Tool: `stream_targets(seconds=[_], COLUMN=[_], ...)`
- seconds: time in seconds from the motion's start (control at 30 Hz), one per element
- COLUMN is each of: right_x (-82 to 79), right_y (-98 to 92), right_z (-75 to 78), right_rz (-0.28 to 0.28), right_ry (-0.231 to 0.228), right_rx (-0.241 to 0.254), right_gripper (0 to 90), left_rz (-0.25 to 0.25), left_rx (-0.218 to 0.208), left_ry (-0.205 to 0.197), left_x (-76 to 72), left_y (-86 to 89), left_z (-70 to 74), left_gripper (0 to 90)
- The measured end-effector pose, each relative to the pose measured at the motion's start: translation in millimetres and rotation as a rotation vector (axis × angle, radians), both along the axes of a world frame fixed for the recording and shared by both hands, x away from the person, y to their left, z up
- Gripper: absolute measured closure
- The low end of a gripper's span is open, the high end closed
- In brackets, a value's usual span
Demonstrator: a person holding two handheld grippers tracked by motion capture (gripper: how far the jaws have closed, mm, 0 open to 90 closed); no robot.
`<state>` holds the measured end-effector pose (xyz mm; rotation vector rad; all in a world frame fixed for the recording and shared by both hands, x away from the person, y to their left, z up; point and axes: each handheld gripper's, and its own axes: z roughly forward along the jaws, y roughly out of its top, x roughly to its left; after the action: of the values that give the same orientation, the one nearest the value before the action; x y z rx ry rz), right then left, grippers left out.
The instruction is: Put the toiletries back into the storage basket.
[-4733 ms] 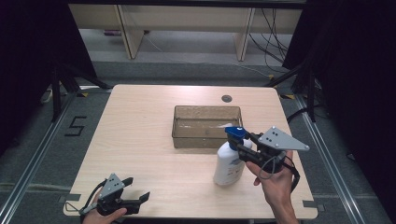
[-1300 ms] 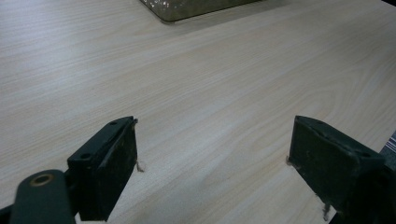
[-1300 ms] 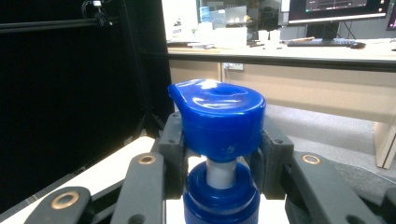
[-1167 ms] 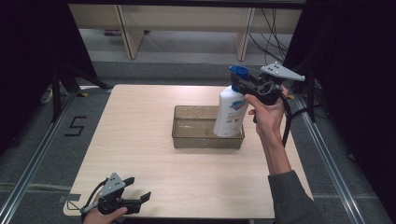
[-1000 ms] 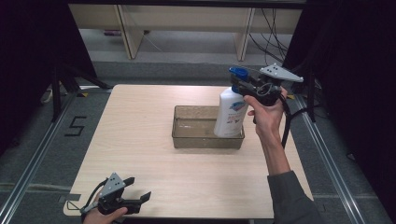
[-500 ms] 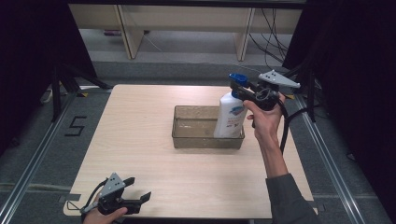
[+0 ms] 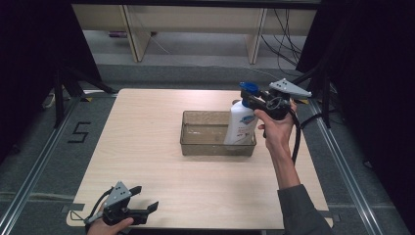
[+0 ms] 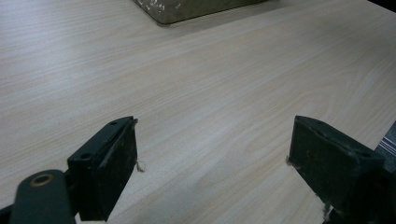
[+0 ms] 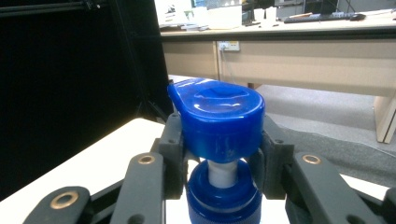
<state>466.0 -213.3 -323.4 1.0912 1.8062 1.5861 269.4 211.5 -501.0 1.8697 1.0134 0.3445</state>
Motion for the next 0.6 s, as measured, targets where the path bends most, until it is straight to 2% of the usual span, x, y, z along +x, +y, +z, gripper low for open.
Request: stream_targets(seconds=[0.03, 0.2, 0.27, 0.3, 0.4, 0.47, 0.53, 0.6], right_x=[-0.6, 0.9, 0.9, 1.1, 1.1, 0.5, -1.8, 0.0], right_y=[0.2, -1.0, -1.4, -1.3, -0.5, -0.2, 1.4, 0.5], right_z=[-1.2, -7.4, -9.9, -11.6, -15.9, -18.2, -17.9, -17.9], right_rz=[-0.004, 0.001, 0.004, 0.010, 0.010, 0.012, 0.008, 0.018], right_ry=[0.019, 0.020, 0.021, 0.030, 0.044, 0.038, 0.051, 0.035], right_rx=[0.005, 0.006, 0.008, 0.013, 0.022, 0.027, 0.021, 0.005], right_gripper=[61.2, 61.1, 61.0, 61.0, 60.8, 60.7, 60.7, 60.6], left_rz=[0.000, 0.003, 0.008, 0.003, 0.009, 0.005, 0.010, 0.009], left_rx=[0.000, -0.001, 0.013, 0.002, 0.013, -0.002, 0.014, 0.016], left_ry=[0.000, 0.001, 0.003, -0.001, 0.003, -0.002, 0.002, 0.002], left_x=[0.1, 0.0, -0.5, 0.1, -0.6, -0.3, -0.7, -0.7], left_y=[0.0, 0.3, 1.0, 1.0, 0.7, 0.1, 0.7, 0.9], left_z=[0.0, 0.0, 1.1, 0.3, 1.0, 0.2, 1.1, 1.2], left_gripper=[14.8, 14.8, 14.8, 14.8, 14.8, 14.8, 14.8, 14.8])
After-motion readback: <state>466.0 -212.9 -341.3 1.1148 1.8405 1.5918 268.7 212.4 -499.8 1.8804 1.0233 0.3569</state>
